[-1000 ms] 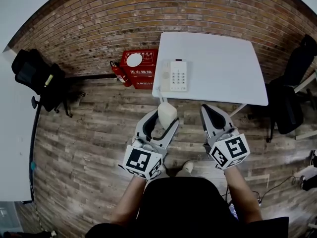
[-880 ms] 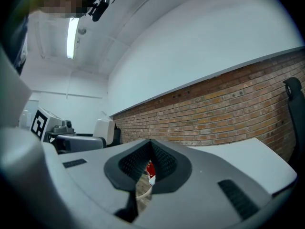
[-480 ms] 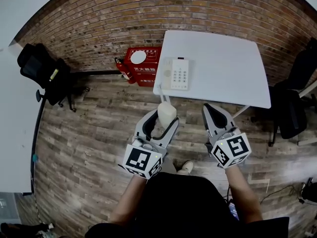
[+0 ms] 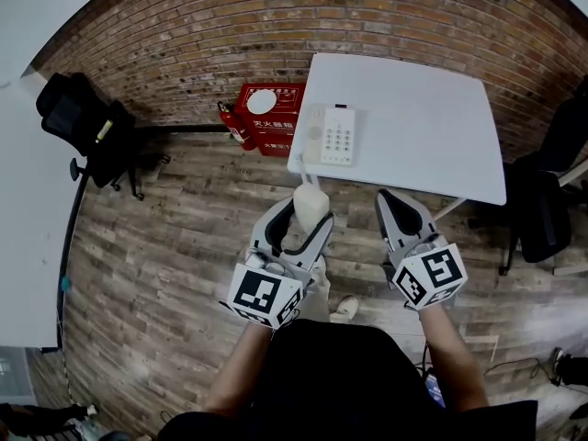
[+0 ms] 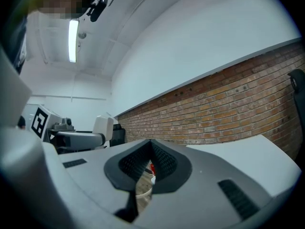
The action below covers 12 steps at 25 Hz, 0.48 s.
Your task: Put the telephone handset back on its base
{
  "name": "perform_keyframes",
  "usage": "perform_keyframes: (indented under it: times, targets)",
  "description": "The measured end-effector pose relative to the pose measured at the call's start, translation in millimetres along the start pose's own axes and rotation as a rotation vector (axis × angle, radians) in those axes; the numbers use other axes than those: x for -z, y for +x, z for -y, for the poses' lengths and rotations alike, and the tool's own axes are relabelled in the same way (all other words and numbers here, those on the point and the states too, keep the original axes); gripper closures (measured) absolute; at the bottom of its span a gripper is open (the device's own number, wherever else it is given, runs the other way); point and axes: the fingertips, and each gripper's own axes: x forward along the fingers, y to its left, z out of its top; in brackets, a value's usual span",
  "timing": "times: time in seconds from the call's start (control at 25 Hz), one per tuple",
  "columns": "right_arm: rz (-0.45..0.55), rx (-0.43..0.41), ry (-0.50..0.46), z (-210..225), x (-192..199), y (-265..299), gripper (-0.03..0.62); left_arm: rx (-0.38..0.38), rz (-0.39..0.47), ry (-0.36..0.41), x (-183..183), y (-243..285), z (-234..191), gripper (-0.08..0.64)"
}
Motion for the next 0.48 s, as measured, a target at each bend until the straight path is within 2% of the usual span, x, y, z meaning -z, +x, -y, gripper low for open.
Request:
perform_keyframes:
  times: [0.48]
  targets:
    - [-0.005,0.005,-0.014,14.4,-2.2,21.5,0.579,-0.004,-0.013,-0.007,5.0,18.9,-18.9,0.305]
